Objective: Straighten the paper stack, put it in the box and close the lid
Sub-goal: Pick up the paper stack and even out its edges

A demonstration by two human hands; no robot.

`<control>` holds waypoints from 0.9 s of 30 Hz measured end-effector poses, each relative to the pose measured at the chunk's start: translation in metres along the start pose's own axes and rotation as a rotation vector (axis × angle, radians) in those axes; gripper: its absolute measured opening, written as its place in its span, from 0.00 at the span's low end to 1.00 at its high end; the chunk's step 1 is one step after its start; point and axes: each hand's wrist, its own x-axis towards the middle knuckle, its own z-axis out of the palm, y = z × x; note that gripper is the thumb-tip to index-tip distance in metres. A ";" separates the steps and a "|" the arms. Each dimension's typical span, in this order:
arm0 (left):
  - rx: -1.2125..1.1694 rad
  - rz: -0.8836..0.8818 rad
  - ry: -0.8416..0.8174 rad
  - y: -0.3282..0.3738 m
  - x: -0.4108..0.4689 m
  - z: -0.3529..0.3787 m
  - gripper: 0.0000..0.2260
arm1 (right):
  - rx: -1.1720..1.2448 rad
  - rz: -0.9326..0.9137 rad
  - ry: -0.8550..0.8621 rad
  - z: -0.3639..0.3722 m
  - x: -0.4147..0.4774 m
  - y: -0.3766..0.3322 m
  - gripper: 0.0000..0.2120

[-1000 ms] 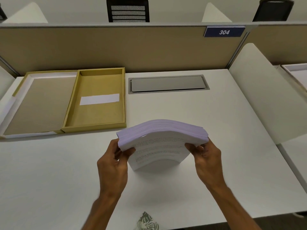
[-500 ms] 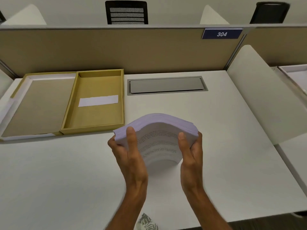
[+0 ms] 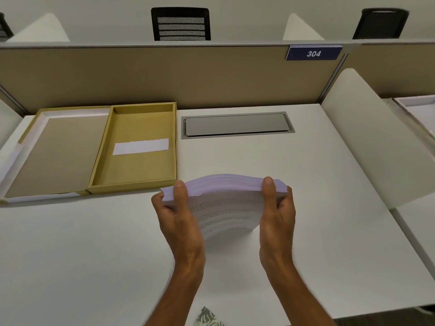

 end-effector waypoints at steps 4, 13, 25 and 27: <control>0.020 0.064 -0.236 -0.012 0.001 -0.023 0.27 | -0.022 -0.047 -0.146 -0.015 -0.001 0.003 0.24; 0.409 0.093 -0.344 -0.064 0.009 -0.066 0.25 | -0.381 -0.081 -0.370 -0.064 0.018 0.062 0.29; 0.436 0.145 -0.299 -0.070 0.030 -0.064 0.21 | -0.312 -0.116 -0.412 -0.059 0.046 0.075 0.18; 0.445 0.166 -0.323 -0.061 0.042 -0.062 0.16 | -0.320 -0.114 -0.424 -0.050 0.050 0.069 0.14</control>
